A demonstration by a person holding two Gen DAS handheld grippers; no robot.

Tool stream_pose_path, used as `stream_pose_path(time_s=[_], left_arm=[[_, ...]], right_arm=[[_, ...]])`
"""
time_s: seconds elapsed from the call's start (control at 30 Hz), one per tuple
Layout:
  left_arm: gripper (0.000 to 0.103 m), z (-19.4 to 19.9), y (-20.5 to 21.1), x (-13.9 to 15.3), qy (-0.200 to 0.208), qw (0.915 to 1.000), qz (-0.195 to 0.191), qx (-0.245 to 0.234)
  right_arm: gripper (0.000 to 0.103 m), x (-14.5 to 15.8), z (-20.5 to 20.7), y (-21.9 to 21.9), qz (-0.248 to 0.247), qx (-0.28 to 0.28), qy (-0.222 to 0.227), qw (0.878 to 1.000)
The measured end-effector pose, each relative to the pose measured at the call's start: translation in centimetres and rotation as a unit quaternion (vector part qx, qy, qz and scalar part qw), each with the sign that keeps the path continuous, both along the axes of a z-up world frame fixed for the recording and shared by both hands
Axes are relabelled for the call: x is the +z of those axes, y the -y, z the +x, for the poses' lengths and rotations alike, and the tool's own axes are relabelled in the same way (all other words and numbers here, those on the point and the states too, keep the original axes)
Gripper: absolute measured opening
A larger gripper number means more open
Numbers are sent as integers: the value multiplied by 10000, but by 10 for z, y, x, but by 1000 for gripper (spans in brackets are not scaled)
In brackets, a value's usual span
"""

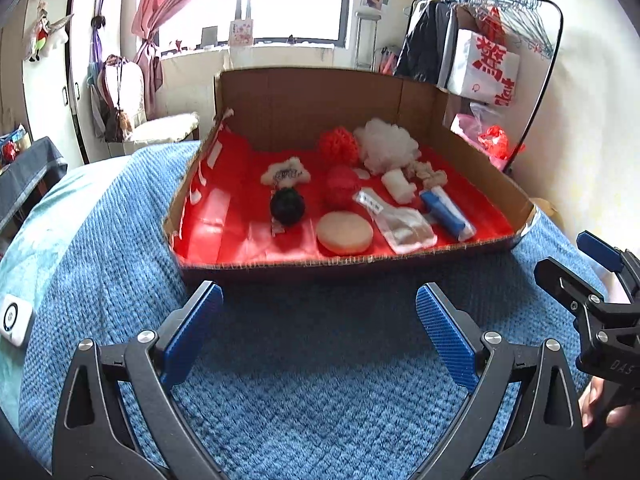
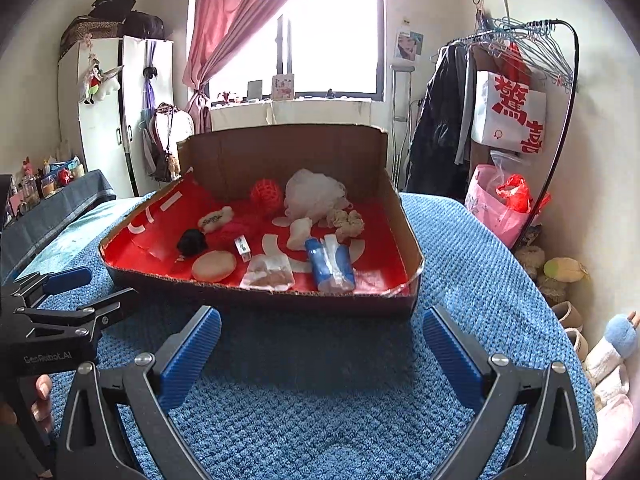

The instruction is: Organize soft objects

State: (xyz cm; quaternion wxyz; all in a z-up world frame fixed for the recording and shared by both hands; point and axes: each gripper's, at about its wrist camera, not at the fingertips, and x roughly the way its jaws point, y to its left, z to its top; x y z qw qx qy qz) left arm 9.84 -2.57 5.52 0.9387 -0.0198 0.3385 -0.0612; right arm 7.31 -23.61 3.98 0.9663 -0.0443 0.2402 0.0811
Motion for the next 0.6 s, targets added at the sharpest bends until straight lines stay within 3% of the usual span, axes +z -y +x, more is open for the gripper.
stream_pose_path(time_s=[0.33,0.43,0.6], left_arm=[[99,7,9,-43,-934,9955,99,104],[99,13,9,-54,-1144,9930,169,227],[101,17,14,-60,-1141,9923,377,303]], right_arm=[[103,-51,27,10,-64,-290,-1205,9923],[103,-59,34,11,-84,-356,-1390,9896],[103,-67,37,8,-206,-423,-1490,9877]])
